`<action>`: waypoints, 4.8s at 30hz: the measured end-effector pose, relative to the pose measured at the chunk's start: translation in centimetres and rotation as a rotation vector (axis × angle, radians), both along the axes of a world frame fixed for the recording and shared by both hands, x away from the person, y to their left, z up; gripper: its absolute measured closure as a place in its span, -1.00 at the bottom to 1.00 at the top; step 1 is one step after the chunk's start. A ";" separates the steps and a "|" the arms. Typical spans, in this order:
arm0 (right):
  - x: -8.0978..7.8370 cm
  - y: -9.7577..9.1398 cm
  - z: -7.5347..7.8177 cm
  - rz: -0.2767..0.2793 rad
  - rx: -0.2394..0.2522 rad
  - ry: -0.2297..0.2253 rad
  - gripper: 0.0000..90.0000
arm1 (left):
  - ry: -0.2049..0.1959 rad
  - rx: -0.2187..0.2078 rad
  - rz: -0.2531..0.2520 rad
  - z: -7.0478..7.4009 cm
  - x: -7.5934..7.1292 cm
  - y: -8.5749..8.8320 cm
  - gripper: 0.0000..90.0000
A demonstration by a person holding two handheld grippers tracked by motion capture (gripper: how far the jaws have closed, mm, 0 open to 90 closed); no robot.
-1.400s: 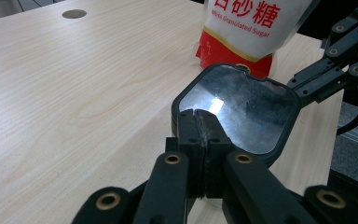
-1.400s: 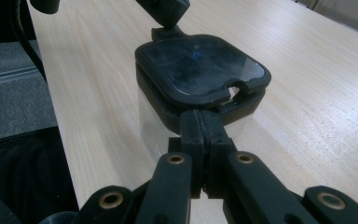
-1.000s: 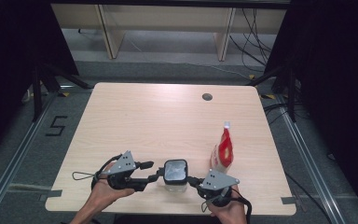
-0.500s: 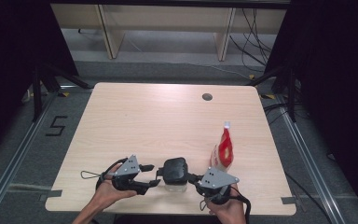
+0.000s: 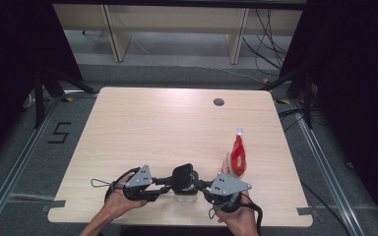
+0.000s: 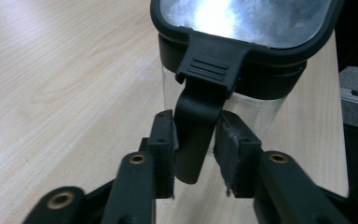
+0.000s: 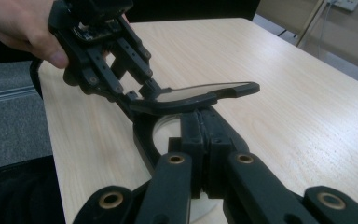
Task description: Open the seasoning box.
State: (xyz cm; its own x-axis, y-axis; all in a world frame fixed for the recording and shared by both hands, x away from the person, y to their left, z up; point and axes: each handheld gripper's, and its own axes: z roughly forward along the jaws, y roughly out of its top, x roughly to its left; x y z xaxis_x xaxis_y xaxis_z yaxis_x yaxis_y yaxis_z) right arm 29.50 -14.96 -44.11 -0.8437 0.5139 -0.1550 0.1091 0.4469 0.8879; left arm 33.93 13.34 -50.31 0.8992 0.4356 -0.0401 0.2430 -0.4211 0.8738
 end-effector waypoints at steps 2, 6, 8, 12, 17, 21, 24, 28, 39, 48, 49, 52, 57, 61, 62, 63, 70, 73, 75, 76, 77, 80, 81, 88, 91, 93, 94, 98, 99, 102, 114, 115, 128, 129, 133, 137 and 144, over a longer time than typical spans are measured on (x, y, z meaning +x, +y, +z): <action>0.0 0.1 0.2 0.006 -0.005 -0.002 1.00 | -0.001 -0.010 0.007 -0.1 -0.1 -0.1 0.60; -0.1 0.5 0.6 0.010 0.010 -0.007 1.00 | -0.016 0.006 0.019 -0.1 -0.3 -0.2 0.61; -0.1 0.7 0.8 0.015 0.016 -0.009 1.00 | -0.018 0.007 0.025 0.0 -0.3 -0.3 0.61; -0.1 1.1 1.1 0.022 0.023 -0.016 1.00 | -0.027 0.018 0.034 0.0 -0.4 -0.4 0.62; 0.0 1.8 1.5 0.038 0.024 -0.029 1.00 | -0.031 0.020 0.046 0.0 -0.5 -0.5 0.63; 0.0 2.6 1.8 0.049 0.026 -0.020 1.00 | -0.039 0.030 0.041 0.0 -0.5 -0.5 0.63; 0.1 3.1 2.1 0.065 0.021 -0.025 1.00 | -0.032 0.031 0.060 0.0 -0.7 -0.6 0.63; 0.1 4.0 2.3 0.081 0.022 -0.025 1.00 | -0.025 0.028 0.065 0.0 -0.7 -0.7 0.63; 0.3 5.6 2.4 0.107 0.010 -0.045 1.00 | -0.027 0.026 0.081 0.0 -0.8 -0.7 0.64; 0.4 6.1 2.3 0.111 0.016 -0.040 1.00 | -0.036 0.045 0.093 0.1 -1.0 -0.8 0.64; 0.4 6.1 2.4 0.116 0.009 -0.026 1.00 | -0.035 0.051 0.091 0.1 -1.0 -0.9 0.64; 0.4 6.3 2.3 0.116 0.014 -0.024 1.00 | -0.037 0.055 0.091 0.1 -1.0 -0.8 0.64; 0.5 6.3 2.3 0.124 0.014 -0.023 0.99 | -0.034 0.047 0.093 0.1 -1.0 -0.9 0.64; 0.5 6.3 2.2 0.118 0.015 -0.025 0.95 | -0.034 0.044 0.092 0.1 -1.0 -0.9 0.63; 0.5 6.2 2.2 0.114 0.012 -0.025 0.95 | -0.034 0.047 0.091 0.1 -1.0 -0.9 0.63; 0.5 6.1 2.2 0.113 0.014 -0.024 0.94 | -0.046 0.055 0.082 0.1 -1.0 -0.8 0.63; 0.5 5.2 2.2 0.098 0.017 -0.029 0.89 | -0.038 0.049 0.082 0.0 -1.1 -0.8 0.60; 0.4 4.5 2.1 0.083 0.013 -0.018 0.85 | -0.035 0.067 0.083 0.1 -1.1 -0.7 0.58; 0.3 3.8 1.9 0.072 0.008 -0.020 0.82 | -0.031 0.057 0.084 0.1 -1.3 -0.7 0.58; 0.2 3.2 1.8 0.062 0.003 -0.013 0.78 | -0.033 0.059 0.082 0.1 -1.3 -0.7 0.58; 0.2 3.0 1.7 0.050 0.018 -0.017 0.74 | -0.033 0.059 0.082 0.1 -1.3 -0.7 0.59; 0.0 1.8 1.2 0.020 0.028 -0.007 0.66 | -0.036 0.059 0.082 0.0 -1.3 -0.6 0.60; -0.2 1.4 0.9 0.013 0.027 0.000 0.64 | -0.036 0.060 0.081 0.0 -1.3 -0.6 0.60; -1.2 -0.7 -0.5 -0.032 0.022 0.030 0.51 | -0.030 0.061 0.071 0.0 -1.3 -0.5 0.62; -1.6 -1.8 -1.1 -0.052 0.034 0.057 0.48 | -0.024 0.075 0.066 0.1 -1.4 -0.4 0.52; -1.8 -2.3 -1.3 -0.059 0.037 0.066 0.46 | -0.021 0.068 0.071 0.0 -1.5 -0.4 0.44; -2.0 -2.7 -1.4 -0.077 0.035 0.067 0.45 | -0.021 0.070 0.072 0.1 -1.6 -0.3 0.39; -2.4 -4.0 -1.5 -0.106 0.040 0.069 0.41 | -0.010 0.058 0.098 0.1 -1.7 0.0 0.11; -2.4 -4.3 -1.6 -0.106 0.043 0.075 0.39 | 0.002 0.050 0.102 0.1 -1.7 0.1 0.05; -2.7 -5.2 -1.8 -0.128 0.055 0.089 0.35 | 0.001 0.043 0.105 0.1 -1.8 0.2 -0.07; -3.5 -7.4 -2.7 -0.196 0.062 0.147 0.15 | 0.035 0.054 0.126 0.4 -2.8 0.6 -0.42; -3.5 -7.6 -2.7 -0.206 0.043 0.128 0.13 | 0.033 0.070 0.124 0.5 -2.7 0.8 -0.44; -3.9 -9.2 -3.0 -0.276 0.045 0.142 0.01 | 0.065 0.056 0.170 0.5 -2.8 1.2 -0.64; -4.0 -9.3 -3.0 -0.284 0.048 0.159 0.00 | 0.087 0.045 0.190 0.4 -3.0 1.1 -0.64; -4.1 -9.9 -3.1 -0.324 0.057 0.167 -0.05 | 0.082 0.066 0.195 0.4 -2.9 1.2 -0.64; -4.0 -10.2 -3.3 -0.359 0.060 0.172 -0.16 | 0.089 0.075 0.212 0.3 -2.8 1.3 -0.64; -3.6 -11.0 -3.5 -0.415 0.082 0.166 -0.26 | 0.077 0.101 0.193 0.3 -2.7 1.4 -0.64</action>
State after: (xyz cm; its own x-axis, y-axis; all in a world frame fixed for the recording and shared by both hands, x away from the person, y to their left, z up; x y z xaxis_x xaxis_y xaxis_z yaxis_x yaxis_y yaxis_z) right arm 25.92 -25.97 -47.65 -0.5735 0.8189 0.0202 0.4082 0.2643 0.8738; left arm 31.24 14.79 -49.99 0.7949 0.6044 -0.0529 0.3917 -0.4447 0.8055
